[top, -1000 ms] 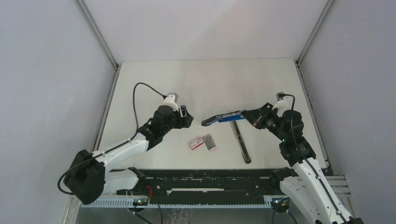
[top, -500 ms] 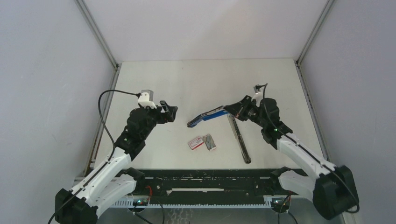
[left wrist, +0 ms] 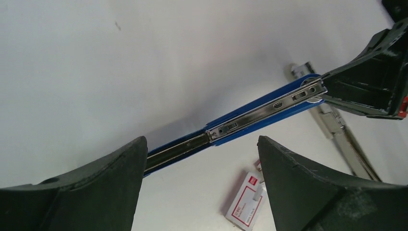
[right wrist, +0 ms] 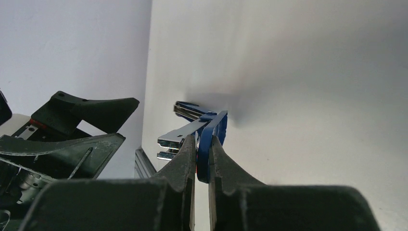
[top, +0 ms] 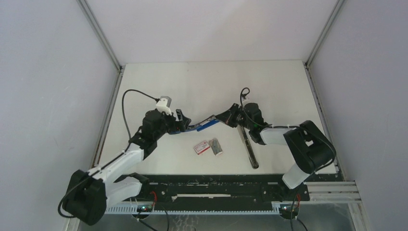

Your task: Load the staples into the stapler

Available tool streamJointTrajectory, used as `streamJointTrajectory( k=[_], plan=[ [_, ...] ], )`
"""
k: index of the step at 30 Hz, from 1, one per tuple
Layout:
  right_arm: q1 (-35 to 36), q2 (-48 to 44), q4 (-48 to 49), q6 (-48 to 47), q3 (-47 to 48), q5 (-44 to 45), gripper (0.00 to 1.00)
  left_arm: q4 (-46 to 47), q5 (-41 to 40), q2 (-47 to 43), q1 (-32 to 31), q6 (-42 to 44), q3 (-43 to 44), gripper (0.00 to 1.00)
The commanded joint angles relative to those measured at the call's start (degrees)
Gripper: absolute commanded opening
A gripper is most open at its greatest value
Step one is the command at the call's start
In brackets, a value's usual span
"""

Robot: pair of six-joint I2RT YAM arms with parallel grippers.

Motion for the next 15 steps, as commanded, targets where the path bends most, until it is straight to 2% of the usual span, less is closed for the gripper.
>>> streamJointTrajectory(
  k=[1,4,6,12,15],
  plan=[
    [0.03,3.68,12.46,3.40,2.25,-1.24,0.00,7.93,1.23,6.47,0.90,-0.22,-1.01,0.88],
    [-0.44,5.28,12.48,3.01,2.24,-1.15,0.00,10.11,0.59,9.11,1.16,-1.52,-1.85,0.88],
    [-1.01,6.35,11.99,2.64,2.23,-1.27,0.04,10.48,0.15,10.44,1.51,-2.10,-2.17,0.88],
    [-2.86,6.29,11.66,2.07,-0.26,-0.70,0.36,12.09,-0.49,12.27,2.60,-3.55,-3.43,0.88],
    [-3.99,4.29,10.95,1.21,-1.78,-0.34,0.46,12.18,-0.49,12.40,2.90,-3.72,-3.91,0.88]
  ],
)
